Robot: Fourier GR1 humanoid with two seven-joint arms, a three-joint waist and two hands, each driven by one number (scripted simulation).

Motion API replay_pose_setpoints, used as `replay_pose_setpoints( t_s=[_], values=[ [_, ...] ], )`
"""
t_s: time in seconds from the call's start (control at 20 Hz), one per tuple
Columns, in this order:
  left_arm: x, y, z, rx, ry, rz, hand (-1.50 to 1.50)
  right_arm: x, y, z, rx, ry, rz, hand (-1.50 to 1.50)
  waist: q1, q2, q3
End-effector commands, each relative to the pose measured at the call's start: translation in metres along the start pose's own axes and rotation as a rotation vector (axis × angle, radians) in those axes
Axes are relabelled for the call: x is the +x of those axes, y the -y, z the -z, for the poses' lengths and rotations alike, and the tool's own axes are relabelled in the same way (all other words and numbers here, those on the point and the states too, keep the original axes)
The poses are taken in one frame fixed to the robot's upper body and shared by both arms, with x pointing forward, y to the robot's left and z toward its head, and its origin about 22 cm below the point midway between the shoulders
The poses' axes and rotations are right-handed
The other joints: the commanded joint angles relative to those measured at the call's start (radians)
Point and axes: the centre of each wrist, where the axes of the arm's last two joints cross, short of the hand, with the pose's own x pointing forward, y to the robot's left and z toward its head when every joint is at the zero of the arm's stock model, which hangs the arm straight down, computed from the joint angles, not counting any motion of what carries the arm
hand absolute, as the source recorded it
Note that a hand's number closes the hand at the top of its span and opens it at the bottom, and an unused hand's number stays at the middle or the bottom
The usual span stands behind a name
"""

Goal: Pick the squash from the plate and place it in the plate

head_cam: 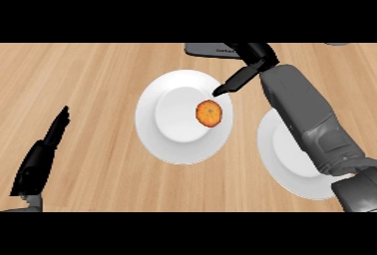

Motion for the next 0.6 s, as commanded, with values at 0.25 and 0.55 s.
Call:
replay_pose_setpoints(
  t_s=[0.25,0.55],
  values=[
    [0.006,-0.003,0.007,-0.007,0.029,0.005,0.00,0.000,0.068,-0.052,-0.017,0.079,-0.025,-1.50,0.029,0.019,0.002],
    [0.011,0.009,0.014,-0.038,0.030,0.002,0.00,0.014,0.080,-0.049,-0.033,0.057,-0.028,-1.50,0.041,0.024,0.003]
  ],
)
